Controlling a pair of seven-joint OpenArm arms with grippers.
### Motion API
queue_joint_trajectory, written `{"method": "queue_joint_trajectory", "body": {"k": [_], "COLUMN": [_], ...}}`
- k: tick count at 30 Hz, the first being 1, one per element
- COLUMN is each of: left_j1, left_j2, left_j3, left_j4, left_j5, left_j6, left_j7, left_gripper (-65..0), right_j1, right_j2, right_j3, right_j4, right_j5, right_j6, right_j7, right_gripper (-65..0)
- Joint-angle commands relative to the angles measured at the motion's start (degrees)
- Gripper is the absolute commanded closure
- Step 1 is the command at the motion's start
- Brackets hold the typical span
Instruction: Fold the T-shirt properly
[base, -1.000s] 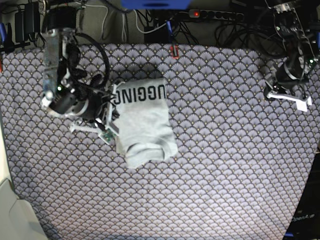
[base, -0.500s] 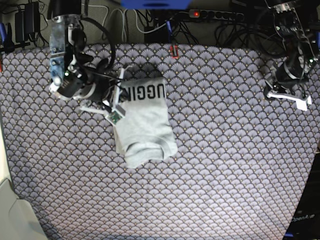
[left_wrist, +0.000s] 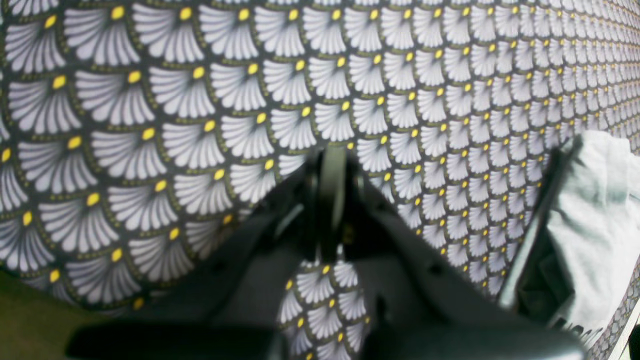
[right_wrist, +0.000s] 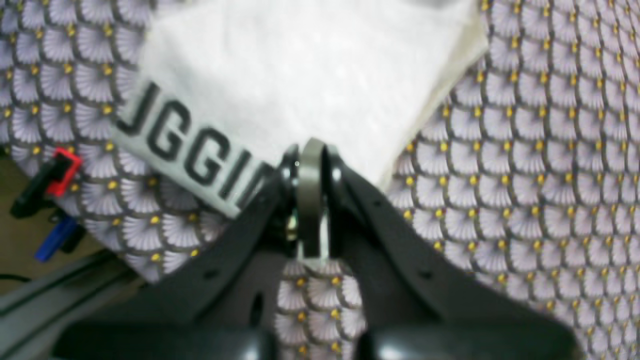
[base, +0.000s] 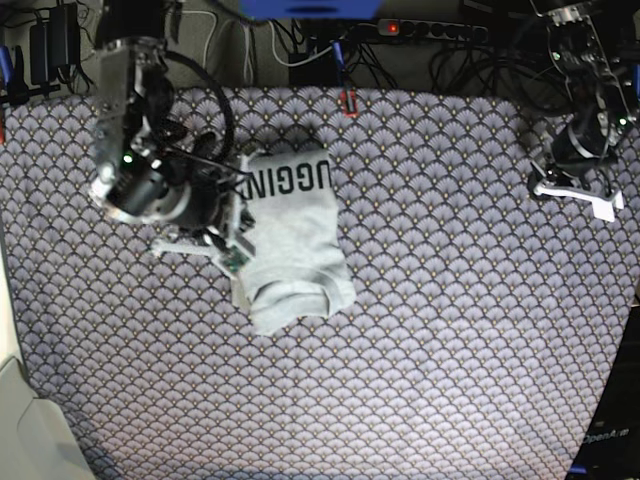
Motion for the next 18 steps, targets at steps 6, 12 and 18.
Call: {"method": "queue_joint_trajectory", "body": {"k": [6, 12, 18], "left_j1": [-0.2, 0.0, 0.0], "left_j2": [-0.6, -0.6, -0.7], "left_j3": [-0.2, -0.4, -0.2], "left_j4": [1.3, 2.1, 2.0], "left_j5": [-0.7, -0.7, -0.3], "left_j6": [-0.3, -0.3, -0.3], "left_j7": [-0.7, -0.7, -0.7], "left_gripper": [-0.4, -0.4, -0.4], "right_j1": [0.3, 0.5, 0.2], "right_j2": [-2.7, -1.8, -0.4], "right_j3": [-5.2, -5.6, -5.6], "right_j4": [-1.6, -11.5, -15.3], "right_j5": [0.9, 0.9, 0.9], "right_j6": [0.2, 0.2, 0.2], "right_j7": [1.1, 7.0, 9.6], "right_gripper": [0.0, 0.0, 0.0]}}
